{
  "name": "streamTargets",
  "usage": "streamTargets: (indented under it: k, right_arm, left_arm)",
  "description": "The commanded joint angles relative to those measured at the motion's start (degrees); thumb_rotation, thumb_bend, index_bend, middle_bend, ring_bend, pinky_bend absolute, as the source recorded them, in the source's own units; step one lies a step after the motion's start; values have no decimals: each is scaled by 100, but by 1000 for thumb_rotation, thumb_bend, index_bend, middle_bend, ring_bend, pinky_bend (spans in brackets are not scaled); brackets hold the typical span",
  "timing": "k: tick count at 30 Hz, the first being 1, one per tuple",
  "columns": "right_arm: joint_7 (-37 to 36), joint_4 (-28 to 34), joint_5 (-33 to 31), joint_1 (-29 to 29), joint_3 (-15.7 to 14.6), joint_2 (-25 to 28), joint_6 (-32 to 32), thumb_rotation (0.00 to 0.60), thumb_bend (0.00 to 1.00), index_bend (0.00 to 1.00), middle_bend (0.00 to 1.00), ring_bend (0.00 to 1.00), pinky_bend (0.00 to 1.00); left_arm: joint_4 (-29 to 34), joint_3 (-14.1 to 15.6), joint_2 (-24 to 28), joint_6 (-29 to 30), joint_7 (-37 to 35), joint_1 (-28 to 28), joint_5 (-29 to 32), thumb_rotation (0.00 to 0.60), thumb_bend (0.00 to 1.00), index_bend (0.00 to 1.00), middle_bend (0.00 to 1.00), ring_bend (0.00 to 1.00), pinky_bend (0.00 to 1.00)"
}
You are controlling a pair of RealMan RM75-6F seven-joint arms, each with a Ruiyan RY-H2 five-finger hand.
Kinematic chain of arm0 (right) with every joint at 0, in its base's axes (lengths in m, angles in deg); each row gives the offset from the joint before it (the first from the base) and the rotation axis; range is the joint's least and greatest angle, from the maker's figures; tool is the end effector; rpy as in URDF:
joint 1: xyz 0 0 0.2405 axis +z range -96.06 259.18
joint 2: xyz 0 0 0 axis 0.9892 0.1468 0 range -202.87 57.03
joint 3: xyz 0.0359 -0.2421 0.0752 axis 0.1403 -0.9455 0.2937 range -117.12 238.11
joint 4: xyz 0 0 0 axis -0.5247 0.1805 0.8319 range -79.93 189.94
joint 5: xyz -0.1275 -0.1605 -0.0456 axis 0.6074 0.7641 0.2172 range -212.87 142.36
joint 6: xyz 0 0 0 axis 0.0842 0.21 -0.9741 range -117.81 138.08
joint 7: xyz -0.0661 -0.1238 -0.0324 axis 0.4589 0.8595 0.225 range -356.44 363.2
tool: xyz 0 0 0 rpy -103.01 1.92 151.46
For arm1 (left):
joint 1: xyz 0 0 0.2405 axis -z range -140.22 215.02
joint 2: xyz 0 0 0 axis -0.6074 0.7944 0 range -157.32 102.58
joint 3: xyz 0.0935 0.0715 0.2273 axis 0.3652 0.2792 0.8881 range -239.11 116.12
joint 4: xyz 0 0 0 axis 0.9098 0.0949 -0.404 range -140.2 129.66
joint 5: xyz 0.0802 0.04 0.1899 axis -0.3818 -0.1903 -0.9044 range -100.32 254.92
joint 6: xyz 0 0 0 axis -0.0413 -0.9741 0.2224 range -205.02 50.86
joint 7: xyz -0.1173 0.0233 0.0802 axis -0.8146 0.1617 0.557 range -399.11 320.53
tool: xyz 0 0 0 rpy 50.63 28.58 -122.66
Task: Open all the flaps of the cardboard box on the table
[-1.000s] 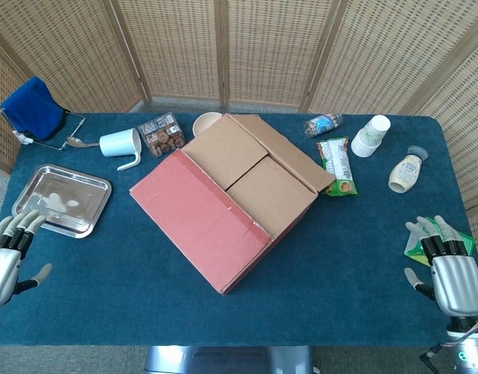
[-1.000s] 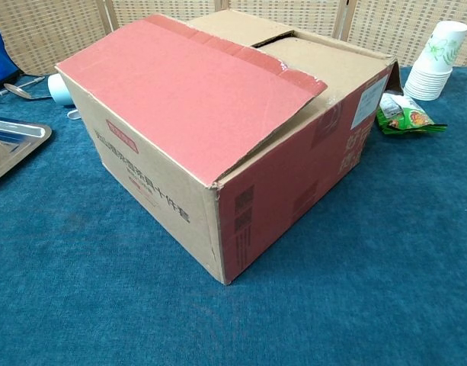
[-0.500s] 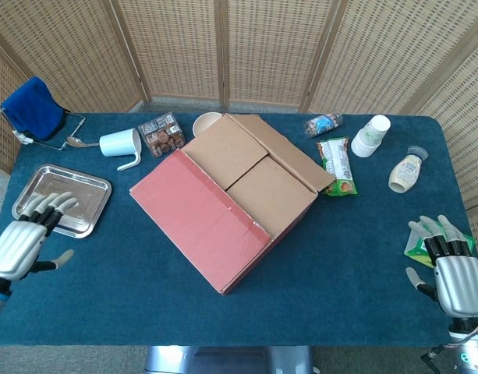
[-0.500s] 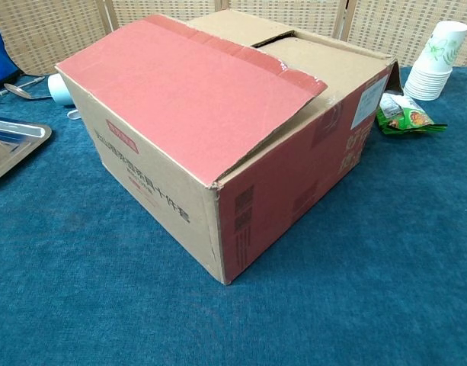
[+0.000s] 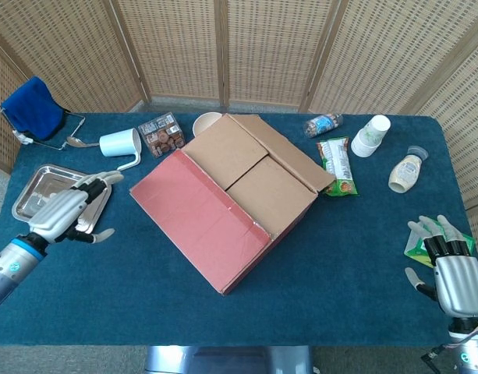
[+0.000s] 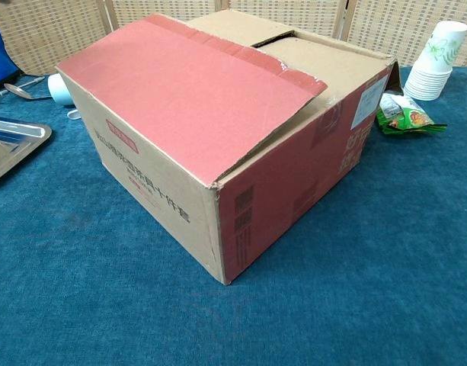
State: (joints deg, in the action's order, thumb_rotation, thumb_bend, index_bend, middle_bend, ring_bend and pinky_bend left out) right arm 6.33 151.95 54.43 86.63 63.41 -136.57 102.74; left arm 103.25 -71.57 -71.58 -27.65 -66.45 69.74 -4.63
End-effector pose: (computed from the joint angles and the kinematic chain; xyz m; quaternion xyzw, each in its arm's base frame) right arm -0.2796 -0.1794 0.1693 0.5822 -0.3404 0.4469 0.5877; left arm -0.1813 0.3016 0.1775 -0.6733 -0.5118 -0.4132 0.3376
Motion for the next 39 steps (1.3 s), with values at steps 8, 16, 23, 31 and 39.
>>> streamTargets:
  k: [8,16,23,31,39]
  right_arm:
    - [-48,-7,6,-19,36,3,-72,600,198,177,134,0,155]
    - [-80,-11,12,-31,59,10,-121,600,198,177,135,0,155]
    - [-100,-22,8,-33,86,11,-165,600,184,176,135,0,155]
    - [-52,-10,38,-46,97,-2,-172,600,169,168,135,0,155]
    - [-97,-5,41,-58,115,19,-184,600,166,162,135,0,155]
  left_arm:
    - [-446,-502,-415,-935,-1361,761,678,600,38,0,0,0,0]
    - [-998,-720,-752,-1584,-1542,1327,1015,600,38,8,0,0,0]
    - [-1263,-626,-972,-2044,-420,1930,1820,600,38,53,0,0,0]
    - [-1654,-364,-1454,-1712,1299,2689,2901,600,37,149,54,0,0]
    - [-1736,-82,-1913,-1324,2591,3308,4095,600,37,160,68,0,0]
